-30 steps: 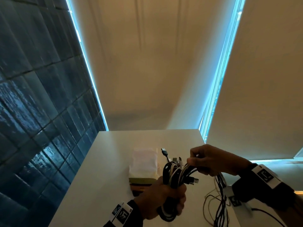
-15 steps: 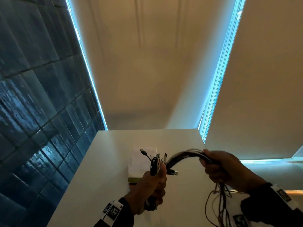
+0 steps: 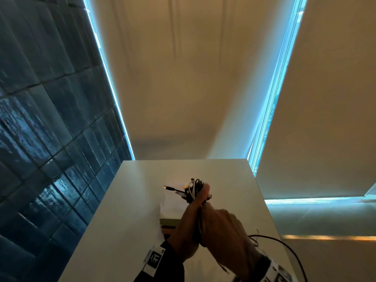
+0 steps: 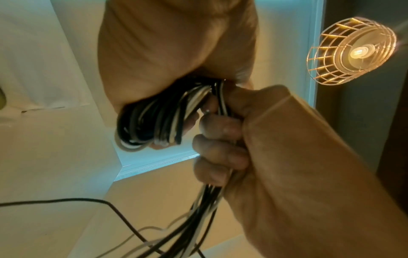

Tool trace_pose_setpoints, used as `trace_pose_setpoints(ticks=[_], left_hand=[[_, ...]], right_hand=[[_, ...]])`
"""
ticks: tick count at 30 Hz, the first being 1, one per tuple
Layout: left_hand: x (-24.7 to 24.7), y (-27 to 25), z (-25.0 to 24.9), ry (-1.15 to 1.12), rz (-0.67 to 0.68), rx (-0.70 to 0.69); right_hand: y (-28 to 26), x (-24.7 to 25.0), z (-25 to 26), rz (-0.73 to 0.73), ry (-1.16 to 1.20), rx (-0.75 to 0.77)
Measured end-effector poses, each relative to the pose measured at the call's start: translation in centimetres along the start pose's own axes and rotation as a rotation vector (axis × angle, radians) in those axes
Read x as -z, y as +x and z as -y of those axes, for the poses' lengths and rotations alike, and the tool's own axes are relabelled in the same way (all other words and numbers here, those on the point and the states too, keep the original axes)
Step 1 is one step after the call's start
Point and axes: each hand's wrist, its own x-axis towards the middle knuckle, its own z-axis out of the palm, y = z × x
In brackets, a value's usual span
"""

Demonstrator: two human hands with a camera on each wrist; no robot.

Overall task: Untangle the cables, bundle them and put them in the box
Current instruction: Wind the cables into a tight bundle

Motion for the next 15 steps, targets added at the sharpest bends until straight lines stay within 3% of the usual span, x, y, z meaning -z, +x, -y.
trace_pose_setpoints(ticks=[4, 10, 13, 15], left_hand=[[0.6, 0.8, 0.9, -0.176, -0.1, 0.019], [1.0, 1.7, -1.6, -0.326, -0.256, -0.078], [1.0, 1.8, -4.2, -0.364, -0.243, -0.114], [0.9, 2.0, -5.5, -0.337, -0.22, -0.123]], right_hand=[[-0.1, -1.7, 0.1, -0.084, -0.091, 0.039], [-1.5, -3.2, -1.7, -0.303, 0.226, 0.214], [-3.3, -4.1, -3.3, -0.327, 0.632, -0.024], [-4.3, -5.0, -4.2, -0.275, 0.697, -0.074]])
